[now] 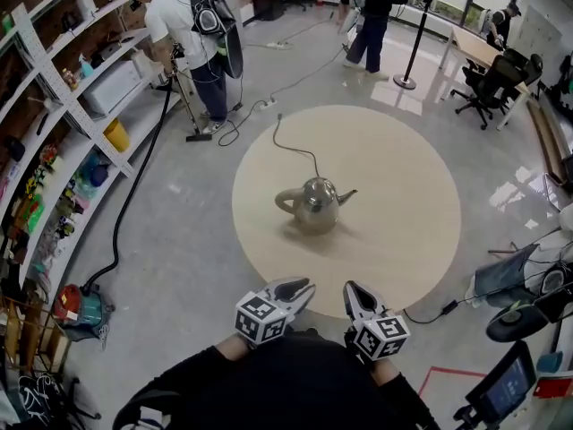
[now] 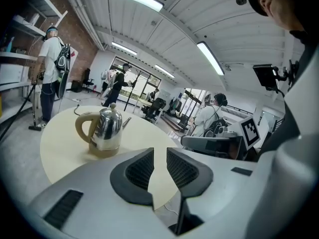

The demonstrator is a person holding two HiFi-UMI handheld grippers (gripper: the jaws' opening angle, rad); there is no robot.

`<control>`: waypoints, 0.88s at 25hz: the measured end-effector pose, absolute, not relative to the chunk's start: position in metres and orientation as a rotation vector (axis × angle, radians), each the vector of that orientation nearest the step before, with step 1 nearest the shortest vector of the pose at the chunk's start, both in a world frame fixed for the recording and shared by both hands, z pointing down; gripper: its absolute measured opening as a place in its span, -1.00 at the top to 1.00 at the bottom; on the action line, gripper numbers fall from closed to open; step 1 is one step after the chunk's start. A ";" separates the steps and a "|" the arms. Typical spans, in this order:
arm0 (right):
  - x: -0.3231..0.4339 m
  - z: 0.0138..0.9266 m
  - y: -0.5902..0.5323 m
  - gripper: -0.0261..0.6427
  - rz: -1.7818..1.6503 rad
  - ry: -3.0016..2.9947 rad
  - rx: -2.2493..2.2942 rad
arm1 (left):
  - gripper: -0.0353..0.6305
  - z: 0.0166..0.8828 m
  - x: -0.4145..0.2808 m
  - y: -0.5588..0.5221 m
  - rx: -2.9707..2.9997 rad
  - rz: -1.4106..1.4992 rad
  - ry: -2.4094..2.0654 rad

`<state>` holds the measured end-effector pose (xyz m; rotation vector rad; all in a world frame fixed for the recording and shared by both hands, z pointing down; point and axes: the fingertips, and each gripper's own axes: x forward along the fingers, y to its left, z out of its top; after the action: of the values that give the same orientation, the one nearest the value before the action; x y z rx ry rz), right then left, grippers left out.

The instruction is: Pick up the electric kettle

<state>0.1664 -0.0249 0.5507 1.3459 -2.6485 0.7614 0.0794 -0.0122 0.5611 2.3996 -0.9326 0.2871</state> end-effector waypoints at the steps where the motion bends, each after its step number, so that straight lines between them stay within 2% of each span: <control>1: 0.169 0.554 -0.027 0.88 0.770 -2.645 1.351 | 0.62 0.564 0.083 -0.014 2.401 0.297 -0.923; 13: 0.198 0.559 -0.071 0.88 0.814 -2.573 1.529 | 0.62 0.567 0.115 -0.062 2.483 0.404 -0.764; 22: 0.172 0.560 -0.134 0.88 0.807 -2.476 1.627 | 0.62 0.569 0.074 -0.139 2.470 0.367 -0.735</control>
<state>0.1720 -0.1339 0.5600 1.6267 -2.4758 0.8073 0.0738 -0.1392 0.5691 2.4702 -0.7348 0.3674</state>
